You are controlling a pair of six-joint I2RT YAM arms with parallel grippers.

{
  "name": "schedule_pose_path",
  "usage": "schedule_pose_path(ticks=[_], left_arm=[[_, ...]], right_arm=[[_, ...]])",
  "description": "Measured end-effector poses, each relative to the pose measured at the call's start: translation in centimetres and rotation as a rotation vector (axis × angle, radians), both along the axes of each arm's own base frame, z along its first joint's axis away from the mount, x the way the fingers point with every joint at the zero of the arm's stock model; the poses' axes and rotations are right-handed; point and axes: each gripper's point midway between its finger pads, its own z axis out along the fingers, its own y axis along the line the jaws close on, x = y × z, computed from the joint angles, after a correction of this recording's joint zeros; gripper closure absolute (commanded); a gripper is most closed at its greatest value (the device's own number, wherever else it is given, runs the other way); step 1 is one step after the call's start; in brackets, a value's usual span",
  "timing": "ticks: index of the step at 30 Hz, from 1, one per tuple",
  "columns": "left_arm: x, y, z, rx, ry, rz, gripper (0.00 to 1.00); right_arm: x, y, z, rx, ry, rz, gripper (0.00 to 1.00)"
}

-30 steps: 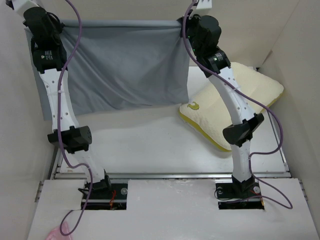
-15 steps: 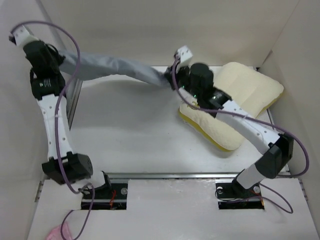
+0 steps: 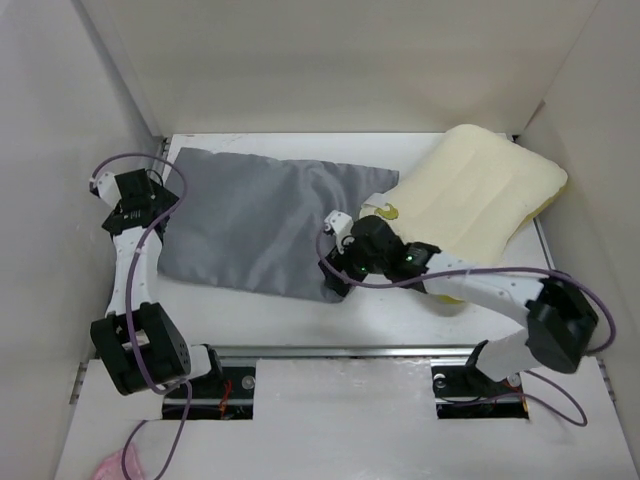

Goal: Put the pillow into the pillowcase

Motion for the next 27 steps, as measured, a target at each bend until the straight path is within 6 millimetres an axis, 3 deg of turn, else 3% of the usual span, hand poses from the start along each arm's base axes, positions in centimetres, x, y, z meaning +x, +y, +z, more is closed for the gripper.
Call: schedule_pose_path(ticks=[3,6,9,12,15,18,21,23,24,25,26,27], left_arm=[[0.9,-0.8,1.2,0.005,-0.043,-0.037,0.0],[2.2,-3.8,3.0,0.022,-0.097,-0.155,0.0],[4.3,-9.4,5.8,0.051,-0.158,-0.35,0.0],[6.4,-17.9,8.7,0.074,-0.235,-0.619,0.0],[6.3,-27.6,9.1,0.059,-0.282,-0.934,0.0],[4.4,-35.8,5.6,0.014,-0.224,-1.193,0.0],[2.7,-40.9,0.2,-0.017,-0.097,-1.359,0.0],[2.1,-43.1,-3.0,-0.029,-0.01,-1.424,0.0],[1.9,-44.1,-4.7,-0.034,0.037,-1.454,0.0],[1.8,-44.9,-6.0,-0.037,0.07,-1.472,0.0],[1.6,-45.5,-7.2,-0.04,0.106,-1.488,0.0],[1.5,-45.8,-8.4,-0.041,0.138,-1.498,0.0]], right_arm=[[0.3,-1.1,5.5,0.079,-0.121,-0.025,0.0],[1.0,-3.2,11.8,0.175,-0.264,-0.123,0.0],[2.3,-6.2,16.2,0.196,-0.354,-0.286,0.0],[4.7,-9.0,17.6,0.153,-0.352,-0.471,0.0],[7.5,-13.2,14.9,0.061,-0.29,-0.659,0.0],[9.8,-18.0,10.2,-0.039,-0.189,-0.818,0.0],[11.1,-21.7,5.3,-0.13,-0.077,-0.928,0.0],[11.5,-22.4,2.2,-0.186,-0.005,-0.945,0.01],[11.7,-22.2,0.8,-0.204,0.023,-0.938,0.27],[12.0,-22.0,-0.6,-0.223,0.048,-0.931,0.64],[12.2,-21.9,-1.8,-0.241,0.073,-0.924,0.9],[12.5,-22.0,-2.8,-0.254,0.089,-0.933,1.0]])
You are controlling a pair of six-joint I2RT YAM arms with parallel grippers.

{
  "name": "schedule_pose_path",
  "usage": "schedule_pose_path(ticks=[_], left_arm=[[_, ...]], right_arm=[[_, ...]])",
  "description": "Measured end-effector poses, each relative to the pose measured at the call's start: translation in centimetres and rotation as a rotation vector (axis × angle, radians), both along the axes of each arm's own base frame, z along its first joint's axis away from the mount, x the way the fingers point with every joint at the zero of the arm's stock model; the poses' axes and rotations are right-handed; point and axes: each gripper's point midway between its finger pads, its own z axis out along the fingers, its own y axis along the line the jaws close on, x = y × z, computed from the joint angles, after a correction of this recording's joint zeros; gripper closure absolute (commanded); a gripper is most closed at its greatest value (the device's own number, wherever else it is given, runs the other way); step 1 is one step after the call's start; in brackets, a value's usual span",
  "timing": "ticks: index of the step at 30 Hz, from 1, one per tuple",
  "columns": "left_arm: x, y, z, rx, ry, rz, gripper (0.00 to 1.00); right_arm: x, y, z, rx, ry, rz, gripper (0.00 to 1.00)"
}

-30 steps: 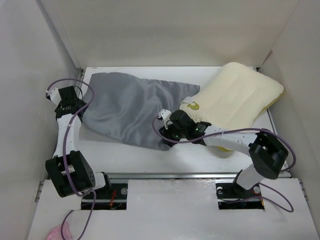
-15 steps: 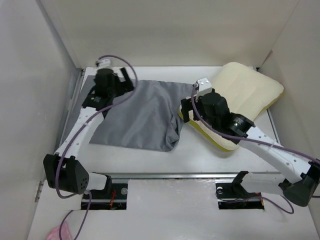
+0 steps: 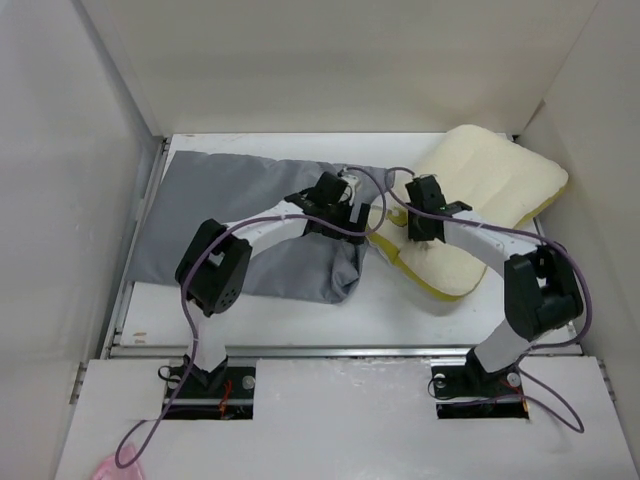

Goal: Put the pillow into the pillowcase

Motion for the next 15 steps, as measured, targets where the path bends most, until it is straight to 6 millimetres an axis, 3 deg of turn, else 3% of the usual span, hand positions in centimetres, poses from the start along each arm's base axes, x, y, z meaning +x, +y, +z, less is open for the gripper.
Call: schedule_pose_path(ticks=[3,6,7,8,10,11,15], left_arm=[[-0.5,0.0,-2.2,0.049,0.046,-0.014,0.0],[-0.6,0.3,-2.7,0.073,0.06,-0.013,0.13],[-0.6,0.3,-2.6,0.076,0.058,-0.014,0.21],[-0.5,0.2,-2.5,0.078,0.056,-0.013,0.51],[-0.1,0.0,-2.2,0.085,0.047,-0.009,0.76],[0.4,-0.3,-2.1,0.095,0.032,-0.012,1.0],[0.6,-0.9,-2.1,0.109,0.018,-0.011,1.0]], right_arm=[[1.0,-1.0,0.0,0.027,-0.007,-0.053,1.0],[1.3,-1.7,3.2,0.083,-0.088,-0.085,1.0],[1.3,-1.9,4.6,0.104,-0.126,-0.093,1.0],[1.2,-2.3,6.2,0.122,-0.166,-0.103,1.0],[1.2,-2.9,9.3,0.156,-0.252,-0.116,1.0],[1.1,-3.1,10.8,0.17,-0.291,-0.123,1.0],[0.6,-3.3,14.6,0.205,-0.387,-0.121,1.0]])
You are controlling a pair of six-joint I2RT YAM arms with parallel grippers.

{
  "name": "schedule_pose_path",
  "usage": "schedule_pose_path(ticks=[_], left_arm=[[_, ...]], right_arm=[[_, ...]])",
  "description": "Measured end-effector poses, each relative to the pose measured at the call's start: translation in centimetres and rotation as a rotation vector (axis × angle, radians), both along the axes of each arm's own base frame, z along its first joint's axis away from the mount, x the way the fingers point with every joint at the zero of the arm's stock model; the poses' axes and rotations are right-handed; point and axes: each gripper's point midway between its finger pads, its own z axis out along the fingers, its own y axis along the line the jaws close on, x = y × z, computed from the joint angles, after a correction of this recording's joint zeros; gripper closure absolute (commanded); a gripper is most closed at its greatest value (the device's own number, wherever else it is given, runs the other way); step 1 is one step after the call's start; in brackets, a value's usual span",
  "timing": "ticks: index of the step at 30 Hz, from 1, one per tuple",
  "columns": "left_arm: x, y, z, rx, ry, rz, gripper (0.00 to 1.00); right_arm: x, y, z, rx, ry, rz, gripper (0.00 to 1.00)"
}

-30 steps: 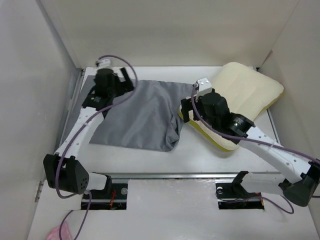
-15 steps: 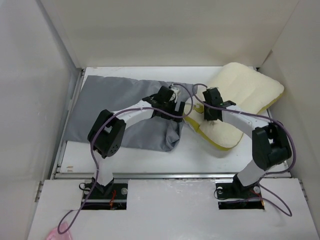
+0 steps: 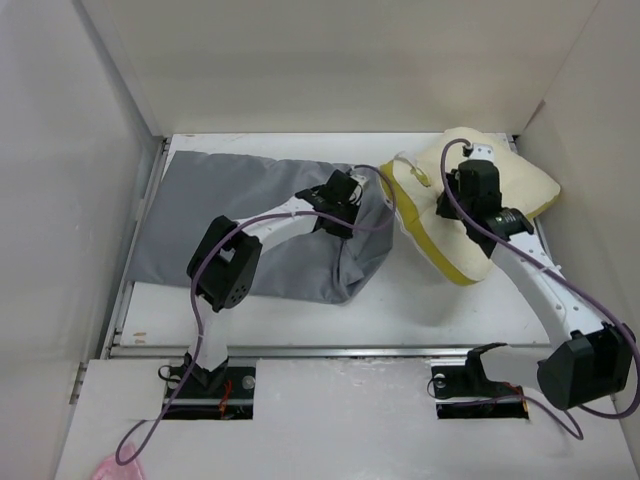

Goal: Put the pillow into the pillowcase

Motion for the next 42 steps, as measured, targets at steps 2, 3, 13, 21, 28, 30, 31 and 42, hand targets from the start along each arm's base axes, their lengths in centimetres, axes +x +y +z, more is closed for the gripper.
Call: schedule_pose_path(ticks=[2,3,13,21,28,30,31,42], left_arm=[[-0.1,-0.1,0.1,0.001,-0.003,-0.003,1.0],[0.0,-0.1,0.1,0.001,-0.007,0.001,1.0],[0.5,1.5,8.1,-0.07,-0.165,0.099,1.0],[-0.8,1.5,14.8,-0.171,-0.283,0.136,1.0],[-3.4,-0.6,13.9,-0.156,-0.249,0.081,1.0],[-3.8,-1.0,13.9,-0.159,-0.246,0.074,1.0],[-3.9,-1.1,13.8,-0.16,-0.244,0.076,1.0],[-5.3,-1.0,14.0,-0.198,-0.234,0.092,1.0]], right_arm=[[-0.3,-0.1,0.2,0.0,0.0,0.0,1.0],[-0.5,-0.1,0.0,-0.002,0.009,0.001,1.0],[-3.7,-0.4,-3.7,-0.034,0.139,0.043,1.0],[-6.3,0.5,-7.0,-0.084,0.242,0.152,1.0],[-4.9,5.7,-10.3,-0.209,0.349,0.269,1.0],[-3.5,7.2,-10.4,-0.234,0.354,0.282,1.0],[-2.7,7.8,-10.3,-0.243,0.347,0.284,1.0],[9.0,9.5,-5.3,-0.142,0.189,0.057,1.0]])
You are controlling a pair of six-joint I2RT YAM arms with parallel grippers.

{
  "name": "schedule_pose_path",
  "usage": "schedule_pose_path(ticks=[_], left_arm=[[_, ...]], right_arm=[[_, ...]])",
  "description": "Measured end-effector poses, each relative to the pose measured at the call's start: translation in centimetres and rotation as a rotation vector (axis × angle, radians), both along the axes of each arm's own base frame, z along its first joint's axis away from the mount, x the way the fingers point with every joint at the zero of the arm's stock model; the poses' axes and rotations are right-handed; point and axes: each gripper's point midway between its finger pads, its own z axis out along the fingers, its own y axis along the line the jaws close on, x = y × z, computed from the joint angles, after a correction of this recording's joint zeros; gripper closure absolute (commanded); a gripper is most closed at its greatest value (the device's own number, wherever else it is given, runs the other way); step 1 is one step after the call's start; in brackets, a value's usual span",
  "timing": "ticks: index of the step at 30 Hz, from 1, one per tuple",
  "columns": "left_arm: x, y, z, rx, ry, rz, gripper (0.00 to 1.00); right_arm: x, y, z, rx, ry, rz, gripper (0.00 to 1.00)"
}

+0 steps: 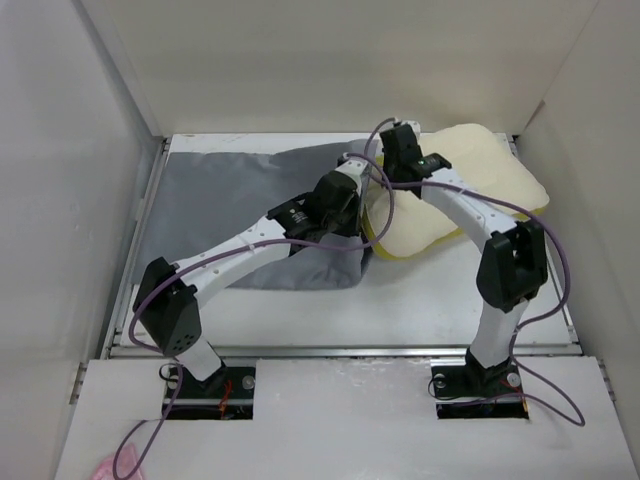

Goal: Put the pillow into the pillowcase

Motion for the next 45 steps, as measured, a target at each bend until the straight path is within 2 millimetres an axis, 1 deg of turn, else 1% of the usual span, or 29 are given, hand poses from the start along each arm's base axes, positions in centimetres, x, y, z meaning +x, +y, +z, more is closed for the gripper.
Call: schedule_pose_path(ticks=[3,6,9,13,15,17,19,21,26,28,29,32,34,36,37,38,39,40,41,42,43,44,45], left_arm=[[-0.8,-0.1,-0.3,-0.009,0.006,-0.011,1.0],[-1.5,0.0,-1.0,-0.007,0.023,-0.019,1.0],[-1.8,-0.2,-1.1,-0.015,0.036,-0.033,1.0],[-1.9,-0.7,-1.2,-0.03,0.044,-0.052,1.0],[-1.8,-1.0,-1.5,-0.038,0.057,-0.058,1.0],[-1.7,-1.2,-2.2,-0.045,0.082,-0.065,1.0],[-1.5,-1.2,-2.8,-0.044,0.102,-0.062,1.0],[-1.2,-1.2,-3.2,-0.044,0.112,-0.06,1.0],[-1.1,-1.7,-3.0,-0.071,0.112,-0.067,1.0],[-1.1,-1.9,-3.0,-0.085,0.111,-0.07,1.0],[-1.1,-1.8,-3.1,-0.087,0.115,-0.07,1.0],[-1.1,-2.0,-3.4,-0.085,0.126,-0.077,1.0],[-1.2,-1.8,-3.9,-0.065,0.15,-0.068,1.0],[-1.6,-0.8,-5.0,-0.028,0.195,-0.061,1.0],[-1.9,-0.4,-5.8,-0.008,0.226,-0.063,1.0],[-1.8,-0.2,-6.1,-0.005,0.242,-0.061,1.0],[-1.7,0.1,-6.2,-0.01,0.257,-0.059,1.0],[-1.2,0.2,-5.8,-0.031,0.261,-0.058,1.0],[-0.5,0.4,-5.2,-0.054,0.254,-0.053,0.91],[0.4,0.6,-4.6,-0.081,0.244,-0.051,0.72],[0.9,1.0,-3.9,-0.101,0.24,-0.048,0.29],[1.5,1.4,-3.3,-0.117,0.225,-0.038,0.14],[2.1,1.8,-2.5,-0.136,0.211,-0.027,0.11]], right_arm=[[3.0,-0.2,0.8,0.071,-0.04,-0.073,1.0],[4.8,0.4,0.6,0.181,-0.076,-0.149,1.0],[5.5,1.4,-0.3,0.268,-0.107,-0.217,1.0],[6.0,4.1,-1.2,0.4,-0.123,-0.304,1.0],[6.1,5.1,-1.5,0.457,-0.129,-0.356,1.0],[6.2,5.7,-1.3,0.513,-0.139,-0.409,1.0],[6.6,6.1,-0.6,0.559,-0.157,-0.45,1.0],[7.3,6.3,0.8,0.614,-0.183,-0.494,1.0],[9.0,6.8,4.3,0.726,-0.245,-0.559,1.0],[9.6,7.1,4.9,0.751,-0.257,-0.572,1.0],[9.7,7.4,4.8,0.761,-0.257,-0.577,1.0],[9.7,8.0,3.7,0.768,-0.243,-0.586,1.0],[9.1,8.5,2.1,0.757,-0.213,-0.585,1.0],[8.5,8.6,0.3,0.74,-0.198,-0.583,1.0],[7.8,8.7,-0.8,0.732,-0.191,-0.581,0.95],[6.8,8.9,-2.3,0.715,-0.171,-0.571,0.88],[6.1,8.9,-3.7,0.706,-0.157,-0.563,0.73],[5.1,9.0,-5.3,0.691,-0.133,-0.551,0.64],[4.3,9.2,-6.5,0.671,-0.116,-0.53,0.55],[3.7,9.6,-7.4,0.66,-0.102,-0.497,0.45],[3.6,9.9,-7.5,0.654,-0.102,-0.464,0.39],[3.5,10.1,-7.0,0.648,-0.111,-0.421,0.33],[3.3,10.4,-6.1,0.641,-0.12,-0.377,0.3]])
